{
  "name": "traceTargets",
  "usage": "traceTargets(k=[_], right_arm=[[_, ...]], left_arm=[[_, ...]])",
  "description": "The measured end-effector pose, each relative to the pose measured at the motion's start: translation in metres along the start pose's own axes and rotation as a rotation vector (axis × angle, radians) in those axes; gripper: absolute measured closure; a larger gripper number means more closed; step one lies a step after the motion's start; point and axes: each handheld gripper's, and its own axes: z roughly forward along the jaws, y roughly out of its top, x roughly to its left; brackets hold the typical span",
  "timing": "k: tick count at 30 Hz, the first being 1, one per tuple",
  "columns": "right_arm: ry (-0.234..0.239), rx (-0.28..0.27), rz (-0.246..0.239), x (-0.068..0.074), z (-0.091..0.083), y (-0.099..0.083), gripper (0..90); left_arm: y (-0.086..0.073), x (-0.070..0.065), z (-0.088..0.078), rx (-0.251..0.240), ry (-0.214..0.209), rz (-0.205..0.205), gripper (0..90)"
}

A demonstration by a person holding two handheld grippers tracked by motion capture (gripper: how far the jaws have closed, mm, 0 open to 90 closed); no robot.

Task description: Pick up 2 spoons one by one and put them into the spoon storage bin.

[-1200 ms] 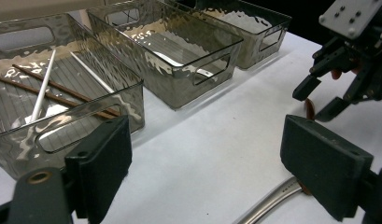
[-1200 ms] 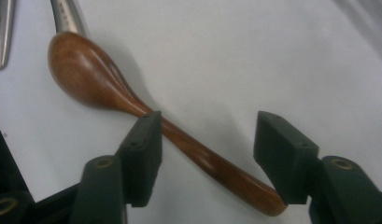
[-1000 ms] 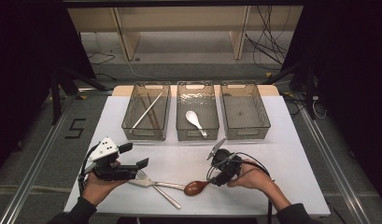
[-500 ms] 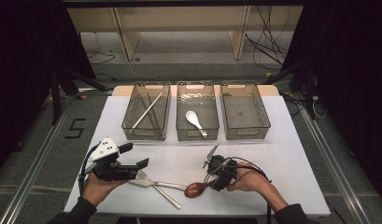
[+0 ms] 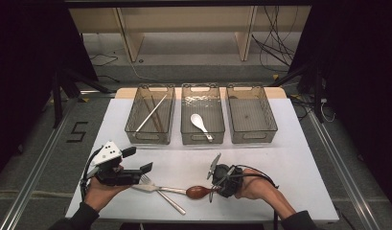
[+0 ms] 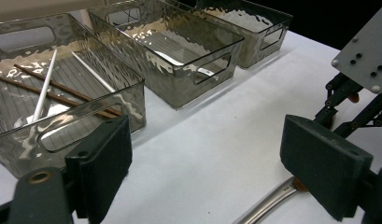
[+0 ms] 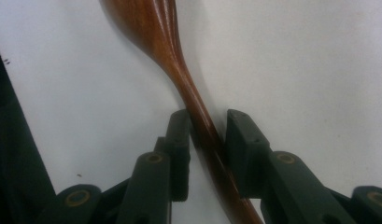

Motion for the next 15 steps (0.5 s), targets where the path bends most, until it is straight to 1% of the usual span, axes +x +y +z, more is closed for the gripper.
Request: traceTargets(k=[3, 4, 6, 9, 11, 13, 15], right_arm=[[0.006, 0.009, -0.024, 0.0023, -0.0012, -0.0007, 74.6], [0.011, 0.008, -0.022, 0.0038, -0.0017, -0.0007, 75.4], [0.013, 0.012, -0.046, 0.0043, -0.0029, -0.0015, 77.1], [0.036, 0.017, -0.075, 0.0077, -0.0049, -0.0035, 80.3], [0.043, 0.013, -0.078, 0.0083, -0.0048, -0.0042, 81.4], [0.067, 0.018, -0.1, 0.0086, -0.0052, -0.0046, 83.6], [0.078, 0.012, -0.094, 0.01, -0.0054, -0.0044, 84.8]], left_arm=[[-0.0001, -0.0001, 0.0002, 0.005, -0.001, 0.002, 16.5], [-0.0002, 0.0, 0.0005, 0.005, -0.001, 0.001, 16.5], [-0.0004, -0.0001, 0.0009, 0.005, -0.001, 0.0, 16.5], [-0.0003, 0.0006, 0.0004, 0.005, -0.002, 0.001, 16.5], [-0.0004, 0.0005, 0.0009, 0.004, 0.0, -0.002, 16.5], [-0.0005, 0.0, 0.0011, 0.006, -0.001, -0.001, 16.5], [-0.0003, 0.0, 0.0011, 0.005, -0.002, -0.001, 16.5]])
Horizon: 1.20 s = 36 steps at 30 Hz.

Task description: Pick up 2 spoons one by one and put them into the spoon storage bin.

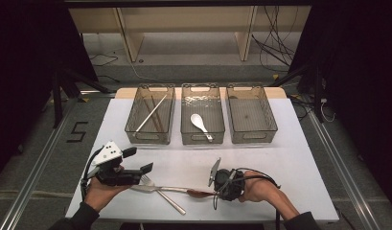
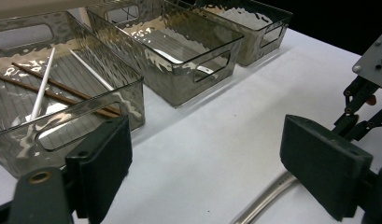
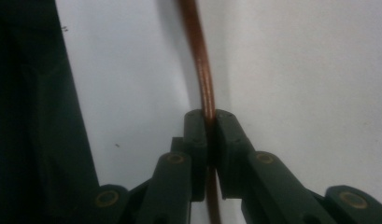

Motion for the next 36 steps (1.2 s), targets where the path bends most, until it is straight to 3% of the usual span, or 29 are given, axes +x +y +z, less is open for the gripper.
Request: traceTargets(k=[7, 8, 10, 15, 28, 36], right_arm=[[0.015, -0.057, 0.014, -0.006, -0.012, -0.006, 85.1], [0.017, -0.066, 0.04, -0.006, -0.013, -0.007, 85.1], [0.02, -0.088, 0.036, -0.009, -0.019, -0.01, 85.1], [0.019, -0.159, 0.088, -0.014, -0.028, -0.014, 85.1], [-0.096, -0.333, 0.267, -0.034, -0.041, -0.017, 85.2], [-0.144, -0.413, 0.325, -0.041, -0.048, -0.014, 85.2]], left_arm=[[0.0, 0.001, -0.001, 0.002, 0.0, 0.004, 16.5], [0.0, 0.001, -0.001, 0.002, 0.0, 0.004, 16.5], [0.0, 0.001, -0.001, 0.002, 0.001, 0.004, 16.5], [0.0, 0.001, 0.0, -0.002, 0.003, 0.001, 16.5], [0.0, 0.002, -0.002, -0.014, 0.005, -0.004, 16.5], [0.0, 0.002, -0.002, -0.026, -0.009, -0.021, 16.4]])
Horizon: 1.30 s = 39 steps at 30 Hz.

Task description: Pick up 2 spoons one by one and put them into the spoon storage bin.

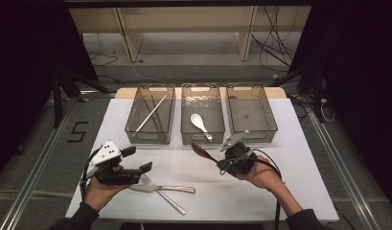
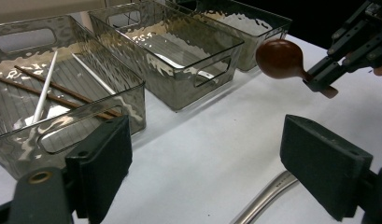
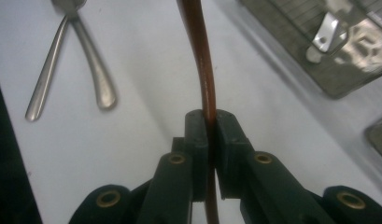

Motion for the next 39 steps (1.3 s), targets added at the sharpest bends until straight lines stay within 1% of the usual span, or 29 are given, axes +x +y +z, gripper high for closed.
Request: traceTargets(k=[4, 8, 9, 14, 18, 26, 29, 35, 38, 39], right_arm=[[-0.017, -0.047, 0.039, -0.006, -0.004, 0.007, 85.2], [-0.029, -0.078, 0.068, -0.011, -0.005, 0.014, 85.1], [-0.029, -0.089, 0.084, -0.013, -0.005, 0.016, 85.1], [-0.042, -0.121, 0.113, -0.019, -0.005, 0.028, 85.1], [-0.056, -0.151, 0.128, -0.025, -0.004, 0.04, 85.1], [-0.069, -0.176, 0.144, -0.034, -0.001, 0.062, 85.1], [-0.075, -0.182, 0.158, -0.039, 0.001, 0.071, 85.1], [-0.097, -0.182, 0.197, -0.05, 0.007, 0.089, 85.1], [-0.116, -0.181, 0.219, -0.056, 0.01, 0.098, 85.1], [-0.125, -0.182, 0.233, -0.059, 0.011, 0.101, 85.1]], left_arm=[[0.0, 0.001, 0.0, -0.006, 0.002, -0.009, 16.4], [0.0, 0.001, 0.0, -0.007, 0.003, -0.008, 16.4], [0.0, 0.001, 0.0, -0.007, 0.003, -0.007, 16.4], [0.0, 0.002, 0.0, -0.017, 0.006, -0.015, 16.4], [0.0, 0.002, -0.001, -0.016, 0.007, -0.01, 16.4], [0.0, 0.002, -0.001, -0.021, 0.012, -0.01, 16.5], [0.0, 0.003, -0.002, -0.023, 0.012, -0.009, 16.4], [0.0, 0.003, -0.002, -0.023, 0.013, -0.007, 16.4], [0.0, 0.003, -0.002, -0.024, 0.013, -0.008, 16.4], [0.0, 0.003, -0.002, -0.025, 0.013, -0.009, 16.4]])
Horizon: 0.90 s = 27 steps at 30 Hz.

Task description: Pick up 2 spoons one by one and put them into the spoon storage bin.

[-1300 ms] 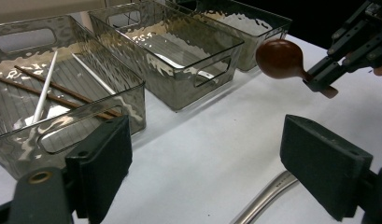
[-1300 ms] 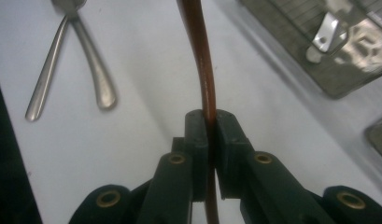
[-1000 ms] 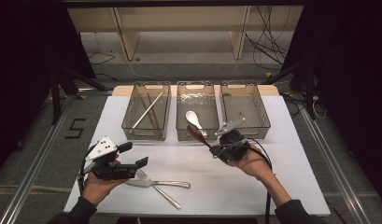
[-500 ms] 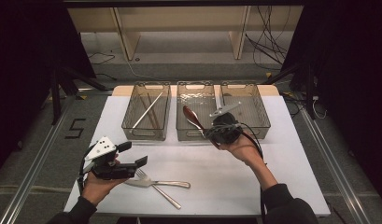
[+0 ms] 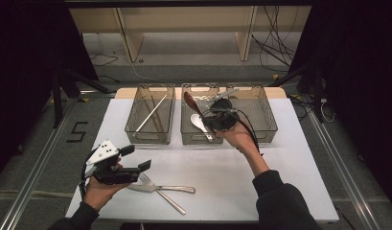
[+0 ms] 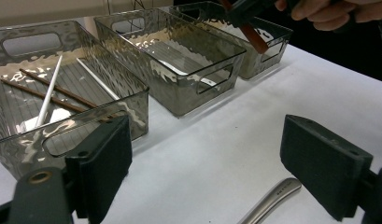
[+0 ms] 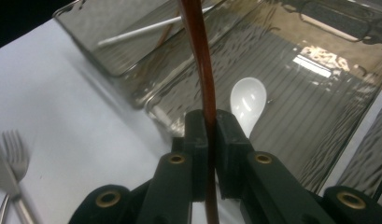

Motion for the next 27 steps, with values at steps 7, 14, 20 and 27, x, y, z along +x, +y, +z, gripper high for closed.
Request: traceTargets(k=[7, 14, 20, 27], right_arm=[[-0.043, 0.015, 0.063, -0.014, 0.016, 0.014, 85.1], [-0.072, 0.021, 0.143, -0.027, 0.026, 0.019, 84.9], [-0.093, 0.048, 0.179, -0.031, 0.036, 0.017, 84.6], [-0.068, 0.063, 0.212, -0.036, 0.044, 0.014, 70.4]], left_arm=[[0.0, 0.0, -0.001, 0.0, 0.003, -0.001, 16.4], [0.0, 0.001, -0.001, -0.005, 0.003, -0.002, 16.4], [0.0, 0.0, -0.001, -0.002, 0.002, -0.002, 16.4], [0.001, 0.001, -0.002, -0.004, 0.005, -0.002, 16.4]])
